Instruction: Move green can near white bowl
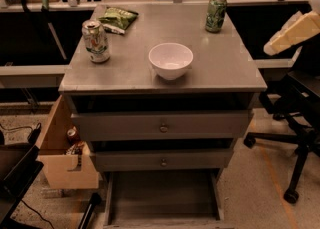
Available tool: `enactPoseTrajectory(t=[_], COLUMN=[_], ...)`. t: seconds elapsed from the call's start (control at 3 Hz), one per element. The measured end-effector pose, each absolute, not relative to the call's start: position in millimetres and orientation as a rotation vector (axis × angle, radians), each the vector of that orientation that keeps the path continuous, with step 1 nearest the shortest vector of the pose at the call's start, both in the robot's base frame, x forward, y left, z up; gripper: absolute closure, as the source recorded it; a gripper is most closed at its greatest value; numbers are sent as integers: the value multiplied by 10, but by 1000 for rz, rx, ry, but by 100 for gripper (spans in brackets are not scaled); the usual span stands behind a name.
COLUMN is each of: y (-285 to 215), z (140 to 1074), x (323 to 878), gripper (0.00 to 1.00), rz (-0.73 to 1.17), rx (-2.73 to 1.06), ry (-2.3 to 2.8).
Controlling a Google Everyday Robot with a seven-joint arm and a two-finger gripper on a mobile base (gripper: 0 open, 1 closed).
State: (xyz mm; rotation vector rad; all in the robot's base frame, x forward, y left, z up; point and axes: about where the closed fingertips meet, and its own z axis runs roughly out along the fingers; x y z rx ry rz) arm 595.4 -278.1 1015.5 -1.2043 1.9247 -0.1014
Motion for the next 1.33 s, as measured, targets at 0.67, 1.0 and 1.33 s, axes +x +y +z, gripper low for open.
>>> enactPoseTrajectory(t=[0.67,1.0,1.33], y=[-3502,-3580,-3542], z=[10223,10175,10170], x=[7076,7190,7221], gripper=[0,0,0], rz=[56,72,77], rx=[-742,-705,-698], ry=[1637,1623,1620])
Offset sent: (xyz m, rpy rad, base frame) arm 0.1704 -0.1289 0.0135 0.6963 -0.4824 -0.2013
